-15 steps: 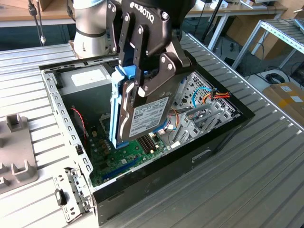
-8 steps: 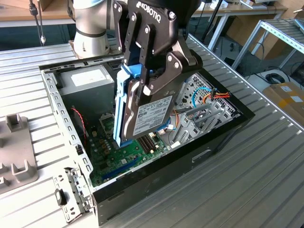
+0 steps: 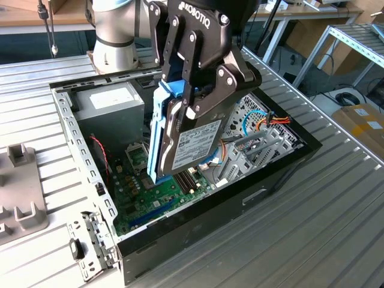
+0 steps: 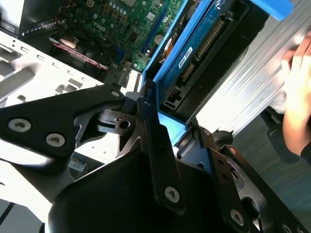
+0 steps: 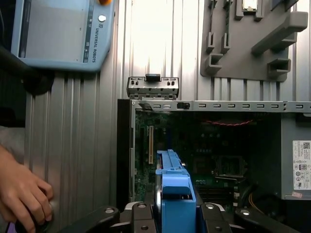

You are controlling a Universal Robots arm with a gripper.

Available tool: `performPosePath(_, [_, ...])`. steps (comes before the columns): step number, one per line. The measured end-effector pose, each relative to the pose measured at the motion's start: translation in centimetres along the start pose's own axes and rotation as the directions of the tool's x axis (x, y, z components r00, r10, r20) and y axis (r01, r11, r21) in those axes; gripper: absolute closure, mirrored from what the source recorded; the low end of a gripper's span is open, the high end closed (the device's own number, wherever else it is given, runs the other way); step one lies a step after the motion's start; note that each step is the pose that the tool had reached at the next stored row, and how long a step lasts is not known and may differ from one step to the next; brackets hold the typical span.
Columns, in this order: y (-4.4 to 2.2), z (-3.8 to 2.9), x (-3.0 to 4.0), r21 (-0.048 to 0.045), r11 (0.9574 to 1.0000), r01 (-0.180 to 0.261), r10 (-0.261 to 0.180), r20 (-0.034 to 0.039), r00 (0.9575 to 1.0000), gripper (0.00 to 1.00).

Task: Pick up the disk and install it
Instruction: 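Pick up the disk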

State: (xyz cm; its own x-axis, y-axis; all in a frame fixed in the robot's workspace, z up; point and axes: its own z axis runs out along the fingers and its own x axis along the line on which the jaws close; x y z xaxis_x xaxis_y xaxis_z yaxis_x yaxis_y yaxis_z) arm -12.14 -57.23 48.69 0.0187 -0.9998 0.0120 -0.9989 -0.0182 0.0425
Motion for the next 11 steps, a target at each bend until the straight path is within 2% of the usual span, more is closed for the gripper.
performPosePath(11, [-1.24,-0.02,0.02,0.0,1.0,0.0,0.0,0.0001,1.0,0.63])
